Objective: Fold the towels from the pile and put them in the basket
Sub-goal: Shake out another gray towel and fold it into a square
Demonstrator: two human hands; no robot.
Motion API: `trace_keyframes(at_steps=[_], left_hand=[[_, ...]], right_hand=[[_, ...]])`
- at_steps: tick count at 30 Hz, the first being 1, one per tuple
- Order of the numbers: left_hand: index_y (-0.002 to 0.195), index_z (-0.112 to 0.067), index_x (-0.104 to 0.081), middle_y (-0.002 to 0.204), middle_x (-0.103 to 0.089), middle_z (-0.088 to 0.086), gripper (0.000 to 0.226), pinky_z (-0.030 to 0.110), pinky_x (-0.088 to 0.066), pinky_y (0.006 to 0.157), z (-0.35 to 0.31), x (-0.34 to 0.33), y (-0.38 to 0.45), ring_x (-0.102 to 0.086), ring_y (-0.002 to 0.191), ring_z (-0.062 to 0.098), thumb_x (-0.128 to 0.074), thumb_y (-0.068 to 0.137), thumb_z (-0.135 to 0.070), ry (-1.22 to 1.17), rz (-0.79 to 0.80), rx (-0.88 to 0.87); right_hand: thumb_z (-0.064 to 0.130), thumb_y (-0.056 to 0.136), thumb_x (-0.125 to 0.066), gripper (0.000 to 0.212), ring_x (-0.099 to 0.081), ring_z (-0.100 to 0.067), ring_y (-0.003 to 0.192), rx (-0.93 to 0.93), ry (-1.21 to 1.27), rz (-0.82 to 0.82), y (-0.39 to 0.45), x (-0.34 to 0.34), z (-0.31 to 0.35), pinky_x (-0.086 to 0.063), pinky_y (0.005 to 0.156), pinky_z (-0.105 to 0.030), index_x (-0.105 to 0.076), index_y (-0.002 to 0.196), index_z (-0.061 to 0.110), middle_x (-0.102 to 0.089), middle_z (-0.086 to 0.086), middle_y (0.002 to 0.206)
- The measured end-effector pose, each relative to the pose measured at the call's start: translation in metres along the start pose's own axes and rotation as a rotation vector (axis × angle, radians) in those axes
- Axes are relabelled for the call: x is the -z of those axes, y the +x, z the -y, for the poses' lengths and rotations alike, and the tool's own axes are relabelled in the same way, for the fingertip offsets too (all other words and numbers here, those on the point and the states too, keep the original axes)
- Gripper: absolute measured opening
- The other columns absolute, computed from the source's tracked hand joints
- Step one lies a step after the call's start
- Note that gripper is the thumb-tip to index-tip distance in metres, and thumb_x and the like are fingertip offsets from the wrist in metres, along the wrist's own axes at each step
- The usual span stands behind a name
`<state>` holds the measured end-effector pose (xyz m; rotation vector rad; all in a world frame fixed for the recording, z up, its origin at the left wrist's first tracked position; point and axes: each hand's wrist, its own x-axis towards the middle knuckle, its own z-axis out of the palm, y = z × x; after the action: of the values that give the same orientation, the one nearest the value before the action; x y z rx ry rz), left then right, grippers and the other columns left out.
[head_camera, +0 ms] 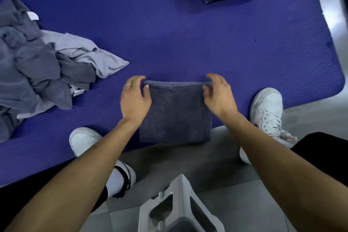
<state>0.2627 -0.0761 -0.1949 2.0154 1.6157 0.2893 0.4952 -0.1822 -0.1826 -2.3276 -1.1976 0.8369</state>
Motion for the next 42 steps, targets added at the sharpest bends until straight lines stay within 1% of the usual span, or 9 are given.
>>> trace_keyframes(at_steps=[4, 10, 22, 25, 28, 30, 34, 38, 42], left_hand=[[0.145, -0.009, -0.044, 0.158, -0.031, 0.017, 0.052, 0.051, -0.023, 0.119, -0.001, -0.036, -0.022, -0.028, 0.146, 0.036, -0.036, 0.101, -0.035, 0.289, 0.215, -0.392], [0.157, -0.017, -0.012, 0.165, -0.006, 0.014, 0.069, 0.054, -0.002, 0.121, 0.033, -0.061, -0.020, -0.002, 0.152, 0.032, -0.027, 0.099, -0.051, 0.441, 0.253, -0.356], [0.158, -0.020, -0.010, 0.165, 0.002, 0.012, 0.068, 0.055, -0.004, 0.122, 0.024, -0.047, -0.022, 0.005, 0.152, 0.031, -0.027, 0.100, -0.054, 0.391, 0.326, -0.321], [0.155, -0.020, -0.024, 0.165, -0.004, 0.010, 0.065, 0.040, -0.015, 0.119, 0.021, -0.026, -0.040, -0.005, 0.152, 0.028, -0.046, 0.100, -0.046, 0.145, 0.263, -0.165], [0.142, -0.018, -0.045, 0.145, -0.044, 0.009, 0.054, 0.024, -0.036, 0.102, 0.028, -0.008, -0.065, -0.044, 0.132, 0.021, -0.062, 0.093, -0.035, -0.183, 0.149, 0.215], [0.126, -0.015, -0.054, 0.121, -0.057, 0.006, 0.043, 0.028, -0.044, 0.092, 0.028, -0.003, -0.072, -0.057, 0.113, 0.022, -0.067, 0.089, -0.036, -0.201, 0.147, 0.443], [0.117, -0.011, -0.058, 0.109, -0.064, -0.001, 0.053, 0.031, -0.051, 0.085, 0.024, 0.002, -0.057, -0.061, 0.097, 0.018, -0.075, 0.080, -0.045, -0.299, 0.267, 0.769], [0.100, -0.011, -0.069, 0.098, -0.073, 0.004, 0.038, 0.034, -0.057, 0.082, 0.022, 0.010, -0.054, -0.069, 0.087, 0.020, -0.080, 0.077, -0.039, -0.414, 0.433, 0.793], [0.106, -0.012, -0.068, 0.101, -0.074, 0.002, 0.034, 0.029, -0.055, 0.079, 0.010, 0.022, -0.062, -0.070, 0.089, 0.017, -0.078, 0.082, -0.034, -0.483, 0.513, 0.740]], right_hand=[[0.026, 0.099, -0.046, 0.051, -0.043, -0.036, 0.136, 0.360, -0.223, 0.057, -0.019, -0.035, -0.001, -0.045, 0.104, -0.047, -0.044, 0.143, 0.000, -0.036, -0.020, 0.154], [0.048, 0.101, -0.032, 0.067, -0.018, -0.028, 0.150, 0.486, -0.490, 0.144, -0.015, -0.069, -0.041, -0.011, 0.123, -0.043, -0.026, 0.154, 0.007, -0.021, -0.016, 0.162], [0.047, 0.103, -0.030, 0.066, -0.012, -0.028, 0.152, 0.472, -0.496, 0.172, -0.018, -0.059, -0.036, -0.008, 0.124, -0.043, -0.019, 0.156, 0.010, -0.013, -0.014, 0.164], [0.041, 0.104, -0.033, 0.061, -0.010, -0.029, 0.151, 0.376, -0.418, 0.189, -0.032, -0.047, -0.027, -0.007, 0.123, -0.043, -0.020, 0.156, 0.013, -0.012, -0.013, 0.164], [0.038, 0.103, -0.034, 0.056, -0.024, -0.032, 0.147, 0.350, -0.391, 0.187, -0.055, -0.038, -0.021, -0.021, 0.121, -0.046, -0.032, 0.152, 0.010, -0.025, -0.013, 0.160], [0.037, 0.103, -0.036, 0.053, -0.034, -0.032, 0.142, 0.374, -0.385, 0.218, -0.069, -0.036, -0.019, -0.032, 0.116, -0.048, -0.039, 0.148, 0.009, -0.034, -0.013, 0.156], [0.030, 0.102, -0.047, 0.047, -0.044, -0.031, 0.133, 0.328, -0.306, 0.201, -0.089, -0.036, -0.011, -0.041, 0.108, -0.044, -0.044, 0.144, 0.009, -0.041, -0.012, 0.150], [0.028, 0.101, -0.049, 0.044, -0.051, -0.028, 0.123, 0.283, -0.257, 0.165, -0.098, -0.029, -0.006, -0.049, 0.099, -0.043, -0.047, 0.140, 0.010, -0.048, -0.008, 0.143], [0.028, 0.101, -0.050, 0.040, -0.055, -0.029, 0.116, 0.293, -0.244, 0.149, -0.109, -0.019, -0.007, -0.050, 0.093, -0.042, -0.052, 0.136, 0.011, -0.054, -0.006, 0.137]])
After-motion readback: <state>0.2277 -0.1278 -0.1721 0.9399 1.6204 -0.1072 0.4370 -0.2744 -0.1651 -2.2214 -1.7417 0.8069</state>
